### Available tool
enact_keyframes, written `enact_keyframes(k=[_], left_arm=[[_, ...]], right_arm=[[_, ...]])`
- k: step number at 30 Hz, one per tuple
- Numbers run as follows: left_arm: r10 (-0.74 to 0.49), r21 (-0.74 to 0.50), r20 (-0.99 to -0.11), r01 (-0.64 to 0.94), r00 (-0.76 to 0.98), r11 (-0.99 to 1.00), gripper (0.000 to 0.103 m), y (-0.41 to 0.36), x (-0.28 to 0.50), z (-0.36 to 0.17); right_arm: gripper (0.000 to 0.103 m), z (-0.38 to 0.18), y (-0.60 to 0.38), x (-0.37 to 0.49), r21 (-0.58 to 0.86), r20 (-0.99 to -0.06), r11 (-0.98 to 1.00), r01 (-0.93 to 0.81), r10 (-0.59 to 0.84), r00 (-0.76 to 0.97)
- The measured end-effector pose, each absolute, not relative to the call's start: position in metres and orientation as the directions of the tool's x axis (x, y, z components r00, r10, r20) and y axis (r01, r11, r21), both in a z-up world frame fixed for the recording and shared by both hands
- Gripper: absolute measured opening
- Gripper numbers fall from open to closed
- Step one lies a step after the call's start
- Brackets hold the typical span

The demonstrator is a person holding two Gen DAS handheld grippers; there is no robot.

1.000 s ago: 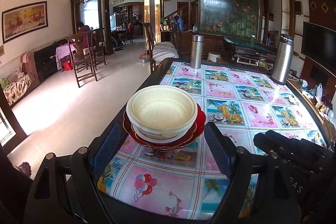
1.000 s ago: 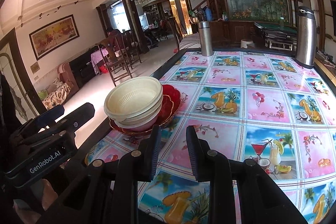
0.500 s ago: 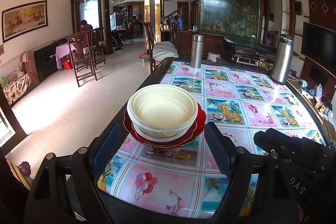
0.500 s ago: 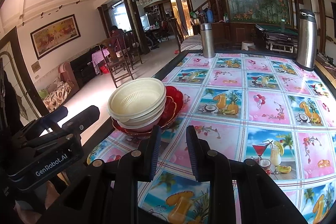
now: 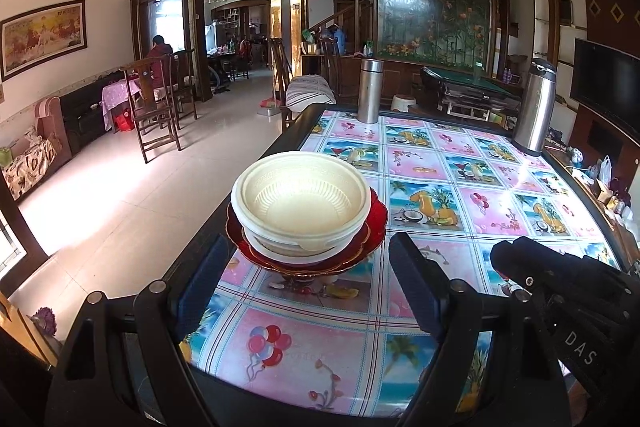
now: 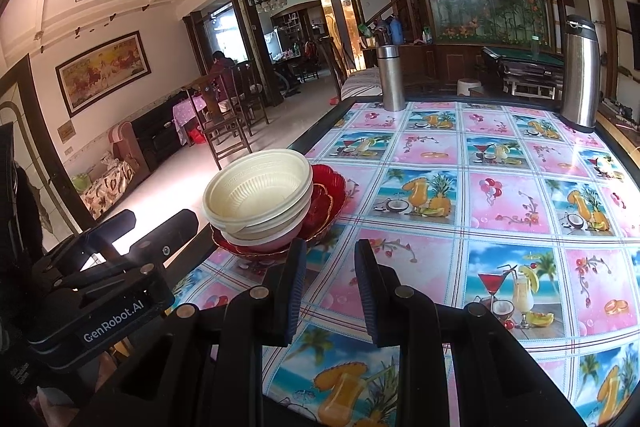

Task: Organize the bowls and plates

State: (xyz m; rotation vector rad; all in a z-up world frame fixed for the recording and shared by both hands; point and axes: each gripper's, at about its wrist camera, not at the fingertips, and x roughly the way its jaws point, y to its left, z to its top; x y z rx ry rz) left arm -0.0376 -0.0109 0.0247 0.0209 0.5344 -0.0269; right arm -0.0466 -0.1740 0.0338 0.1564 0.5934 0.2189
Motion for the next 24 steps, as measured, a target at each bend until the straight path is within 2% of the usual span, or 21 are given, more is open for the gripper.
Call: enact_keyframes(k=[14,24], left_arm=[[-0.06,0.054,-0.503,0.1,0.862,0.993,0.083,-0.063,-0.021,0.016],[-0.022,0.068,-0.517,0.067,0.856,0.995,0.084,-0.06,-0.022,0.012]], right_arm=[[0.028,0.028,-0.23,-0.044,0.235,-0.508,0.97,-0.057,0.173,0.844],[0.028,0.017,-0.237,-0.037,0.259,-0.503,0.963,-0.071,0.197,0.842]])
